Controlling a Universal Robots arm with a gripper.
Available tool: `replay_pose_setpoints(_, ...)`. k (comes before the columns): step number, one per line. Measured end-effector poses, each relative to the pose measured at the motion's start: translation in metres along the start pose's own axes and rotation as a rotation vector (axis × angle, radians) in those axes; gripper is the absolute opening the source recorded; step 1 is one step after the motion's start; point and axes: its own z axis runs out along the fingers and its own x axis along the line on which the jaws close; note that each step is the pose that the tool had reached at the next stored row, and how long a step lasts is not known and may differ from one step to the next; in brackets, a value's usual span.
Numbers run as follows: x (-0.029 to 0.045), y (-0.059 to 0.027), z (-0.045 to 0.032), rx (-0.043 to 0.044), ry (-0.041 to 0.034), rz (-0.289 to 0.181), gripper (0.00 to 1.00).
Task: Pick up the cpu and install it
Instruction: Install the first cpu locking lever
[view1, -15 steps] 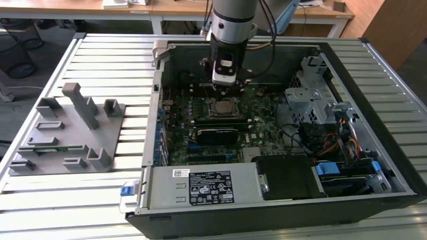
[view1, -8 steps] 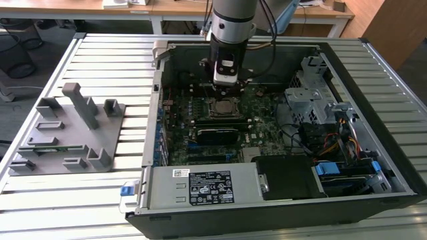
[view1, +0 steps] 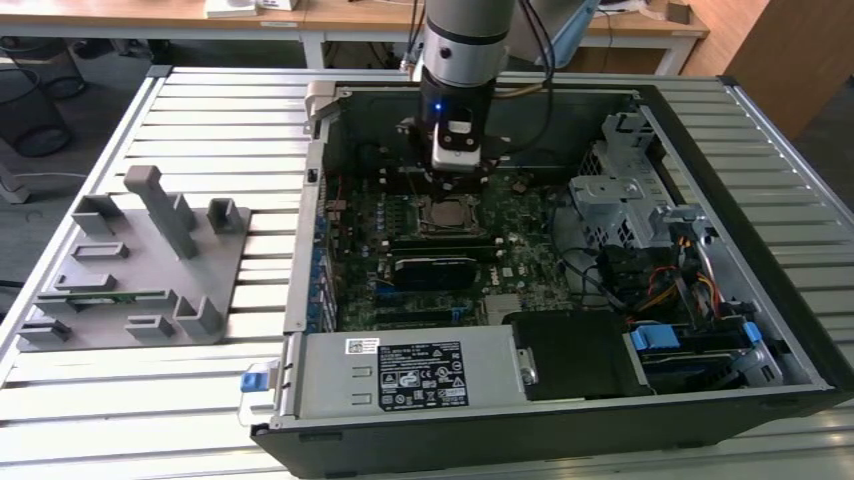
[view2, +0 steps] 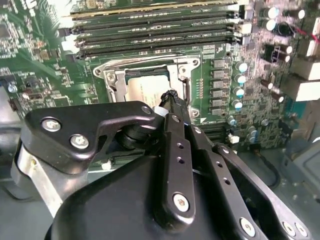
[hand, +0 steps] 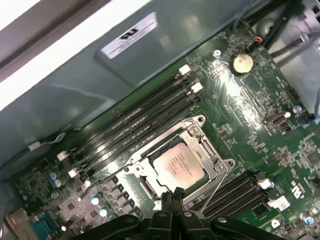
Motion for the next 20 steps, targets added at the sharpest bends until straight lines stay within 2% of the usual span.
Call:
replay_pose_setpoints(10,0.0,0.0,0.0005,0.0065,-0.0053,-0.179,0.11)
replay_pose_setpoints(11,0.0002,-0.0003,0.0007,0.0045,-0.0047,-0.185,0.11)
replay_pose_setpoints(13,0.0031,-0.0022,0.0012,-0.0052,-0.0048,-0.187,0.11)
replay_pose_setpoints(16,0.0126,-0.0086,0.0017,-0.0154,-0.0175,-0.188,0.11)
replay_pose_setpoints(18,0.0177,-0.0122,0.002,-0.0234,-0.0319,-0.187,0.11)
replay_pose_setpoints(20,0.0195,-0.0133,0.0021,-0.0312,-0.0456,-0.189,0.11)
